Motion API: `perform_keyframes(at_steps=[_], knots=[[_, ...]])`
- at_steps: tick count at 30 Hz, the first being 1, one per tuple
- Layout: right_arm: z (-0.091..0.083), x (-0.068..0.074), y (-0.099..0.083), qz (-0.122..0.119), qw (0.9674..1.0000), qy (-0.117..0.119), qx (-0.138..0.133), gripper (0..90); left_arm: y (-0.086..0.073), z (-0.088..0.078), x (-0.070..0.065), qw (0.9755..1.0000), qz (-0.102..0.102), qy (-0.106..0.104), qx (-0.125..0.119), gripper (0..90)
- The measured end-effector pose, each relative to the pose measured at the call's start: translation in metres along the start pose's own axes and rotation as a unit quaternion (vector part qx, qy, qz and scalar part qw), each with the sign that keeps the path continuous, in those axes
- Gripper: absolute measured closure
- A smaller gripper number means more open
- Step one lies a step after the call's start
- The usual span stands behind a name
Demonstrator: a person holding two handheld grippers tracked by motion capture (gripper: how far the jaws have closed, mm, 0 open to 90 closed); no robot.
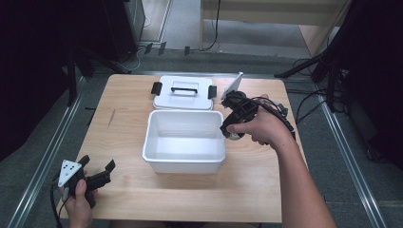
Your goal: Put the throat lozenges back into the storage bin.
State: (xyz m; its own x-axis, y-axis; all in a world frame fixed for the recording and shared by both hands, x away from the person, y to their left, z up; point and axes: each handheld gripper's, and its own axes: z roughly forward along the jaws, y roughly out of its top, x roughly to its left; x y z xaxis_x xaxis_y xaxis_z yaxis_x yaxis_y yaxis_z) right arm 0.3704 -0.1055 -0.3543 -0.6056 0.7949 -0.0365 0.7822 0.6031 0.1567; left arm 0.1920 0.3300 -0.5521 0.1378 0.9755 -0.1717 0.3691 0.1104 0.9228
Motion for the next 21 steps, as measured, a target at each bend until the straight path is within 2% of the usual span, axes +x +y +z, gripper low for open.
perform_keyframes(at_steps=[2,7,8,11,14,15,16,17,18,19,20,21], knots=[[-0.002,0.007,0.005,-0.011,0.9999,0.000,-0.004,21.2,0.000,0.000,0.000,1.0000,0.000,0.000,0.001,0.0],[-0.005,0.018,0.012,-0.019,0.9998,0.002,-0.009,21.2,0.000,0.000,0.000,1.0000,0.000,0.000,0.001,0.0],[-0.005,0.024,0.014,-0.035,0.9993,0.000,-0.012,21.2,0.000,0.000,0.000,1.0000,0.000,0.000,0.001,0.0],[-0.004,0.029,0.017,-0.042,0.9990,0.003,-0.011,21.2,0.000,0.000,0.000,1.0000,0.000,0.000,0.000,0.0],[-0.002,0.036,0.020,-0.064,0.9977,0.004,-0.021,21.2,0.000,0.000,0.000,1.0000,-0.001,-0.001,0.000,0.0],[-0.001,0.040,0.021,-0.082,0.9962,0.011,-0.027,21.1,0.000,0.000,0.000,1.0000,-0.001,0.000,0.000,0.0],[-0.001,0.040,0.021,-0.082,0.9962,0.011,-0.027,21.1,0.000,0.000,0.000,1.0000,-0.001,0.000,0.000,0.0],[0.000,0.041,0.021,-0.096,0.9948,0.012,-0.032,21.1,0.000,0.000,0.000,1.0000,-0.001,0.000,0.000,0.0],[0.002,0.044,0.021,-0.125,0.9913,0.014,-0.041,21.1,0.000,0.000,0.001,1.0000,0.000,-0.001,0.001,0.0],[0.003,0.045,0.020,-0.138,0.9894,0.015,-0.044,21.1,0.000,0.000,0.001,1.0000,0.000,-0.001,0.001,0.0],[0.006,0.048,0.020,-0.163,0.9854,0.017,-0.046,21.1,0.000,0.000,0.001,1.0000,-0.001,-0.001,0.001,0.0],[0.008,0.049,0.019,-0.177,0.9828,0.015,-0.051,21.1,0.000,0.000,0.001,1.0000,-0.001,-0.001,0.001,0.0]])
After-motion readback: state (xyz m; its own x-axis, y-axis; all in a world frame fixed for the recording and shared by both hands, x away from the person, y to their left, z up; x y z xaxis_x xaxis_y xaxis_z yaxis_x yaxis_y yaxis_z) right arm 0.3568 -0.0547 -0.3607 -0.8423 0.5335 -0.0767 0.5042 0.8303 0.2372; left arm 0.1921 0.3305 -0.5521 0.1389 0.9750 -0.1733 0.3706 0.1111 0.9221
